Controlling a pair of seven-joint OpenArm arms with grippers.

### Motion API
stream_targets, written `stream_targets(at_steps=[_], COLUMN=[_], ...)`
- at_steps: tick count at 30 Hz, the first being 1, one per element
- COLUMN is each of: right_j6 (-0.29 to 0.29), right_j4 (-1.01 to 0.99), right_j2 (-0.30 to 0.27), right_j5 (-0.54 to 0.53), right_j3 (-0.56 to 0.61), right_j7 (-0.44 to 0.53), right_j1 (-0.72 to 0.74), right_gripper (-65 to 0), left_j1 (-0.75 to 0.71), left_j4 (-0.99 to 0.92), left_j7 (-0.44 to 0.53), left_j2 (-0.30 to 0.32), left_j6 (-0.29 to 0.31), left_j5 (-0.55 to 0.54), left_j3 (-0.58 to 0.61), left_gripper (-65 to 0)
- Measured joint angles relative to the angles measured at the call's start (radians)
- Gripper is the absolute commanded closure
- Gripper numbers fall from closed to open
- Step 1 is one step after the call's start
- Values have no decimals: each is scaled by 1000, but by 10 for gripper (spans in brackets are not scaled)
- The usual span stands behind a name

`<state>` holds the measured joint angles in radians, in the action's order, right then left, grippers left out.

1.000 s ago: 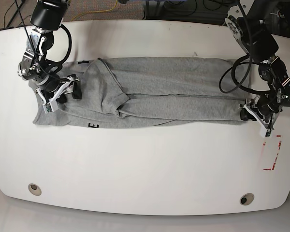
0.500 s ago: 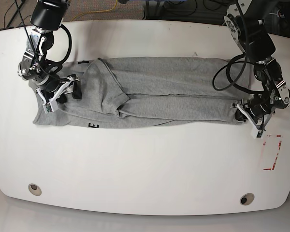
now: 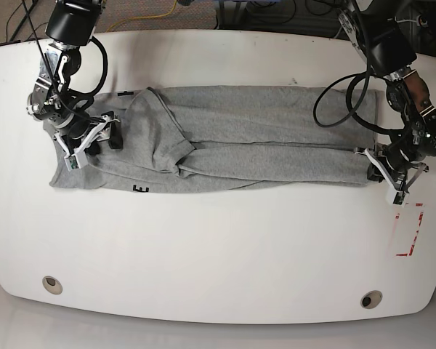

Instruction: Layout the t-shirt on the table in an organized manner, then fold the t-shirt properly

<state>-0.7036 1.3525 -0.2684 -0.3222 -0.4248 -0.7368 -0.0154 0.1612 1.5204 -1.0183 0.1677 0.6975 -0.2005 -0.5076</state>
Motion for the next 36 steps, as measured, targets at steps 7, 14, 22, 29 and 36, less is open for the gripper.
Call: stream_targets(at_steps=[7, 14, 22, 29, 36], right_j6=[0, 0, 0, 0, 0], right_j4=[0, -1, -1, -1, -1], right_j2=[0, 0, 0, 0, 0], right_j5=[0, 0, 0, 0, 0], right_j3=[0, 0, 0, 0, 0], right_j7=[0, 0, 0, 0, 0], right_j1=[0, 0, 0, 0, 0], right_gripper=[-371, -371, -371, -371, -371], left_j1=[-68, -111, -154, -187, -218], left_j4=[82, 106, 106, 106, 106], left_j7=[-10, -10, -7, -8, -6], left_j2=[0, 3, 5, 5, 9], left_j6=[0, 0, 0, 0, 0], left_j5=[-1, -2, -2, -1, -2], left_j3=[0, 2, 5, 5, 5], left_gripper=[-24, -28, -29, -29, -28])
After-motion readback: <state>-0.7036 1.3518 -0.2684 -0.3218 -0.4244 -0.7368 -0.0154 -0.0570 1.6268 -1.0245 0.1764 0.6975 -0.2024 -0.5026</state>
